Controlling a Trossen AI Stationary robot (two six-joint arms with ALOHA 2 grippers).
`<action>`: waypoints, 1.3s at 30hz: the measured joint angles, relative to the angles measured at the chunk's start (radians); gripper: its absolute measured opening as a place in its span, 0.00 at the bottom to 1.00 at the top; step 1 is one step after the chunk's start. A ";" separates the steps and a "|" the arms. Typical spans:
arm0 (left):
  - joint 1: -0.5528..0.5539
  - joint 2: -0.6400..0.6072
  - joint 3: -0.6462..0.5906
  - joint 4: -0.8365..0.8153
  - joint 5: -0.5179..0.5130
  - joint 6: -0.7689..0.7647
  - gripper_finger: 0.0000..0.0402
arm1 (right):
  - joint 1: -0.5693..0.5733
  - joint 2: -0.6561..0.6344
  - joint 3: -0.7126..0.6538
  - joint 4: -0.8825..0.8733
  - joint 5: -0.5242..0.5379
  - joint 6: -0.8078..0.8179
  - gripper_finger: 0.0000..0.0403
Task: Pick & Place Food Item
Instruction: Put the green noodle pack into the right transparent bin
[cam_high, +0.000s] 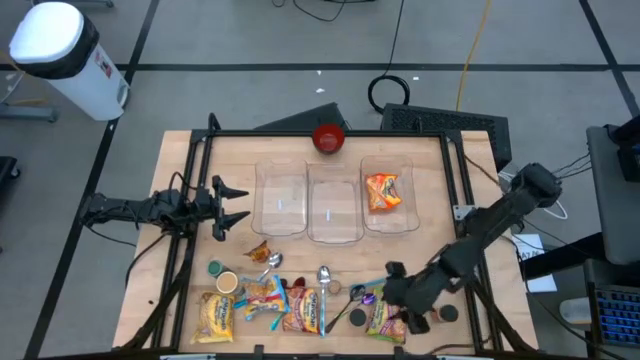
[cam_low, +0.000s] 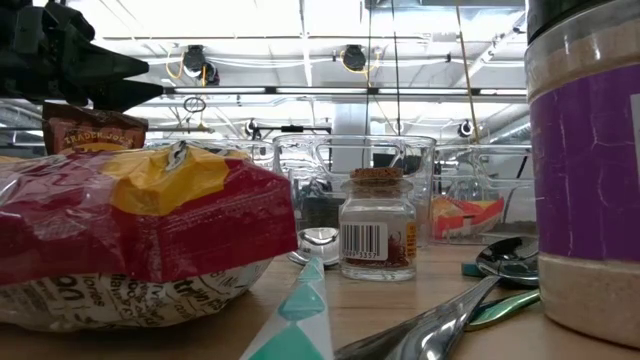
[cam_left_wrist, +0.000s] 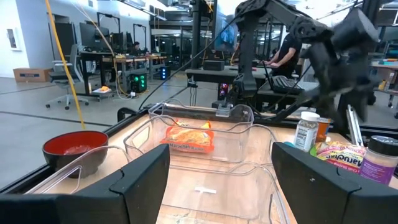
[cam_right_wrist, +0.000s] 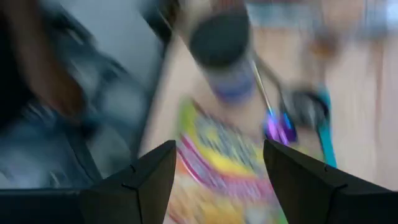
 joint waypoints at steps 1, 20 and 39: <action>0.000 0.000 0.000 0.000 0.000 0.000 0.71 | -0.007 0.024 0.007 -0.035 -0.012 -0.004 0.58; 0.000 0.000 0.000 0.000 0.000 0.000 0.71 | -0.066 0.174 0.015 -0.063 -0.181 -0.043 0.37; 0.000 0.000 0.000 0.000 0.000 0.000 0.71 | -0.088 0.165 0.015 -0.066 -0.182 -0.102 0.00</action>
